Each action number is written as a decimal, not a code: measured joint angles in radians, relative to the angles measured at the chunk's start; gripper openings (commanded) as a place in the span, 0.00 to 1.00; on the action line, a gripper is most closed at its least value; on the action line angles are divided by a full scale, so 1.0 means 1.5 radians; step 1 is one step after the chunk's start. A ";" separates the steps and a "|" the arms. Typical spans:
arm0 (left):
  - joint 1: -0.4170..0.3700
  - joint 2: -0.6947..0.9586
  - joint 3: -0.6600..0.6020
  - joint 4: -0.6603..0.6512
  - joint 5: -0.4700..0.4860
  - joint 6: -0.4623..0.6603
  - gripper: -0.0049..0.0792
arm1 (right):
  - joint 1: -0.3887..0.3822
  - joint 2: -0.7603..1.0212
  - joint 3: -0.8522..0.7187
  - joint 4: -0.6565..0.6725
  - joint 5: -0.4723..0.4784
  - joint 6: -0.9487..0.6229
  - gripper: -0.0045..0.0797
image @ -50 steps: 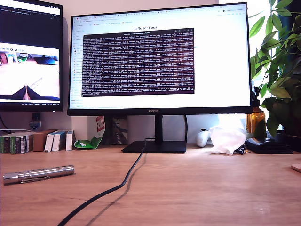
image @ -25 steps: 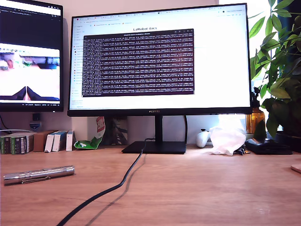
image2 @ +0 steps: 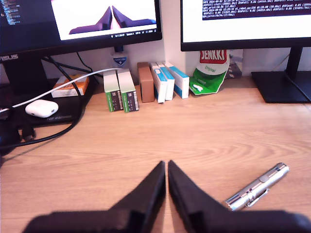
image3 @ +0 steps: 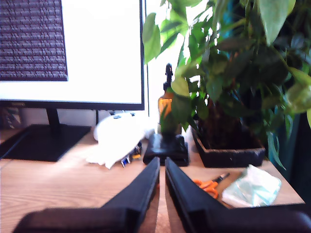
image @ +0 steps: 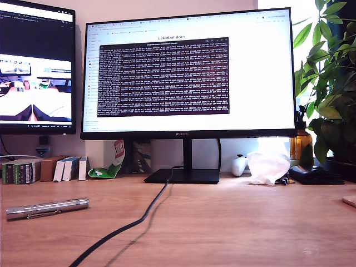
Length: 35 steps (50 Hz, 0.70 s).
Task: Pick the metallic laser pointer with your right arm, pass it to your left arm, then place it down to the left side of the table
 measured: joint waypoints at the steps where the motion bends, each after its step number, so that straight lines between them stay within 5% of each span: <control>1: 0.000 0.000 0.000 0.000 0.000 0.000 0.04 | 0.000 0.000 0.000 -0.001 0.000 0.000 0.04; 18: 0.000 0.000 0.000 -0.002 0.000 -0.029 0.04 | 0.000 0.000 -0.001 -0.110 0.000 0.019 0.04; 35: 0.000 0.000 0.000 -0.002 0.000 -0.030 0.04 | 0.000 0.000 -0.001 -0.108 0.000 0.019 0.04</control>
